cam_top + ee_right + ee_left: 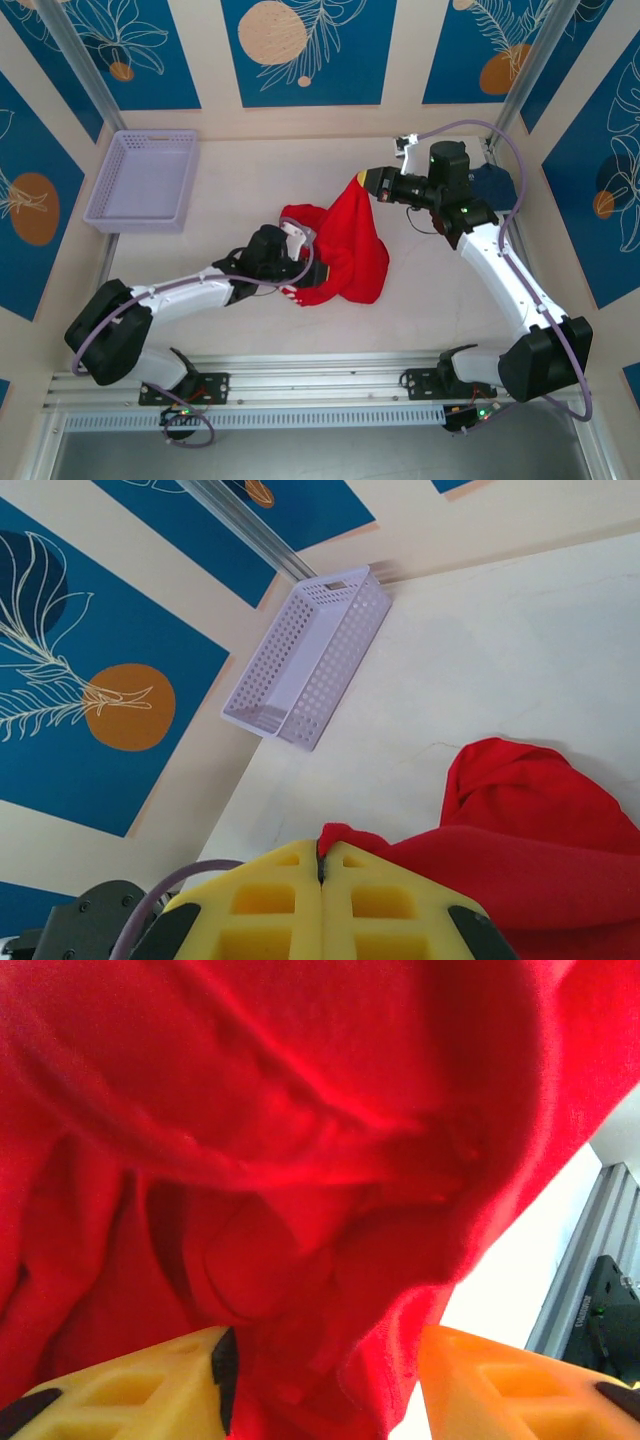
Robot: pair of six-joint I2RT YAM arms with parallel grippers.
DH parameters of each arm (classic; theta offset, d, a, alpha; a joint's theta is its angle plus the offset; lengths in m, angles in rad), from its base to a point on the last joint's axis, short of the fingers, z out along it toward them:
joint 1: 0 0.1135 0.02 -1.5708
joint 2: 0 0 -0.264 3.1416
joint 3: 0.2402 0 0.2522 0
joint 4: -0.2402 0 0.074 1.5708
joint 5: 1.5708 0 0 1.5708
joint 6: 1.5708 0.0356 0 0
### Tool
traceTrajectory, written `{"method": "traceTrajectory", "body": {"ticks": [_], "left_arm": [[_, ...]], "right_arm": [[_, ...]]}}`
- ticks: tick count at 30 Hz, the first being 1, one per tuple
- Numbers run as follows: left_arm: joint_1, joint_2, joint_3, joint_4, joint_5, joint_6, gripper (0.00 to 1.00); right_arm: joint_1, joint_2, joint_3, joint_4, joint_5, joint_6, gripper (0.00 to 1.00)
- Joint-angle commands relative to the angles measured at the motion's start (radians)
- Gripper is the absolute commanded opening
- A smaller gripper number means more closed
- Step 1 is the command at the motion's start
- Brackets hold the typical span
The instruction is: Fold the inside-out t-shirt
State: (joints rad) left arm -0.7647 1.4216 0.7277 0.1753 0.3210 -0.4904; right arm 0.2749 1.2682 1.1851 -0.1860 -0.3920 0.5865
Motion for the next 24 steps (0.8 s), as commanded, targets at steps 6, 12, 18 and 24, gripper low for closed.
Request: {"method": "traceTrajectory", "body": {"ticks": [6, 12, 18, 24], "left_arm": [[-0.018, 0.014, 0.047, 0.068, -0.004, 0.02, 0.24], [-0.012, -0.021, 0.087, 0.022, 0.0, 0.065, 0.0], [0.012, -0.287, 0.144, -0.072, 0.041, 0.087, 0.0], [0.063, -0.375, 0.3, -0.179, -0.045, 0.092, 0.0]], "right_arm": [[-0.003, 0.007, 0.012, 0.013, 0.001, -0.007, 0.0], [-0.014, -0.001, 0.003, 0.006, 0.011, -0.015, 0.0], [-0.003, 0.017, 0.064, -0.155, 0.169, -0.147, 0.0], [0.038, 0.069, 0.056, -0.201, 0.321, -0.221, 0.0]]}}
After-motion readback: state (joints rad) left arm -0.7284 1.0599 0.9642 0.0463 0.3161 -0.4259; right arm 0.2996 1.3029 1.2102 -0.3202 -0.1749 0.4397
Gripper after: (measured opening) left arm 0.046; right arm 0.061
